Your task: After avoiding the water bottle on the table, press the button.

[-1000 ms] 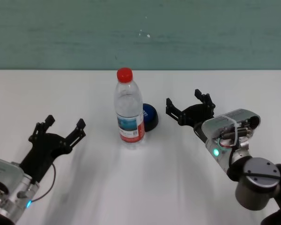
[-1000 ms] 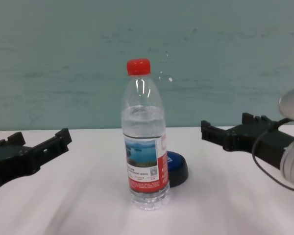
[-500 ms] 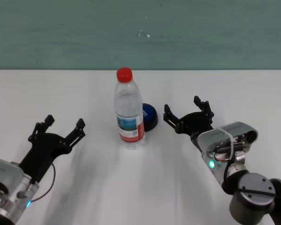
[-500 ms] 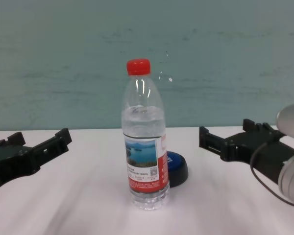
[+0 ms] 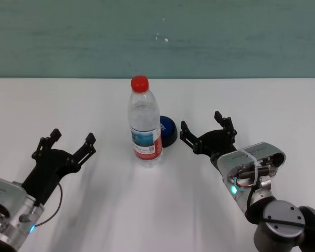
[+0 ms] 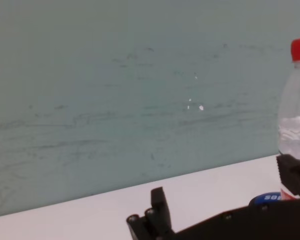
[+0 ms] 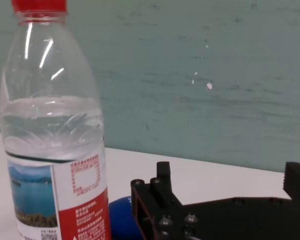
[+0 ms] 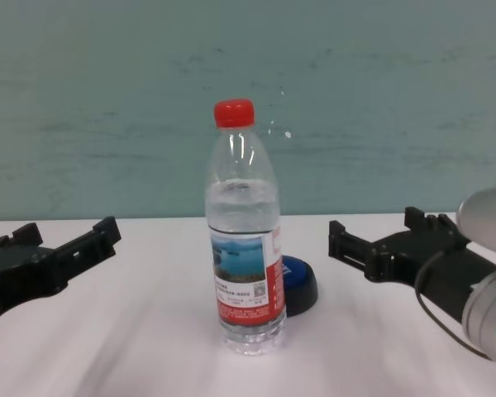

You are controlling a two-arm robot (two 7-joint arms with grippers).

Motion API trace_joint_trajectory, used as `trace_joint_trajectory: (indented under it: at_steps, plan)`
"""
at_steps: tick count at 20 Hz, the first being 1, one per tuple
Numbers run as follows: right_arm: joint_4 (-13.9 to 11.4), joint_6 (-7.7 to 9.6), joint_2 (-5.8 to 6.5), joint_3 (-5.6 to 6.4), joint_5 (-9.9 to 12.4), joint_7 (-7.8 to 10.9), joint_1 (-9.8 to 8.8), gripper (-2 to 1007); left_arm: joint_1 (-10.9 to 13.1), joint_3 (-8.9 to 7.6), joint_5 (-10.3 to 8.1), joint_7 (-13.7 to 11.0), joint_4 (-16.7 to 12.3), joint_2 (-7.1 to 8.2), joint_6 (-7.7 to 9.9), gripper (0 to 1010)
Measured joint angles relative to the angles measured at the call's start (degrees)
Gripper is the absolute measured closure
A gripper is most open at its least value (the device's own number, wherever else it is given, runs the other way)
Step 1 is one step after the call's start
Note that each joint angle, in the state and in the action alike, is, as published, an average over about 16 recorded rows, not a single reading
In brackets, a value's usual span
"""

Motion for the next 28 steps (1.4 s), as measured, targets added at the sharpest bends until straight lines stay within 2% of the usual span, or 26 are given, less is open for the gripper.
trace_joint_trajectory:
  at_steps: [14, 28]
  plan:
    - [0.37, -0.11, -0.98, 0.62, -0.13, 0.17, -0.68, 1, 0.00, 0.00, 0.00, 0.00, 0.00, 0.00, 0.00, 0]
    - [0.45, -0.07, -1.03, 0.60, -0.06, 0.16, -0.68, 1, 0.00, 0.00, 0.00, 0.00, 0.00, 0.00, 0.00, 0]
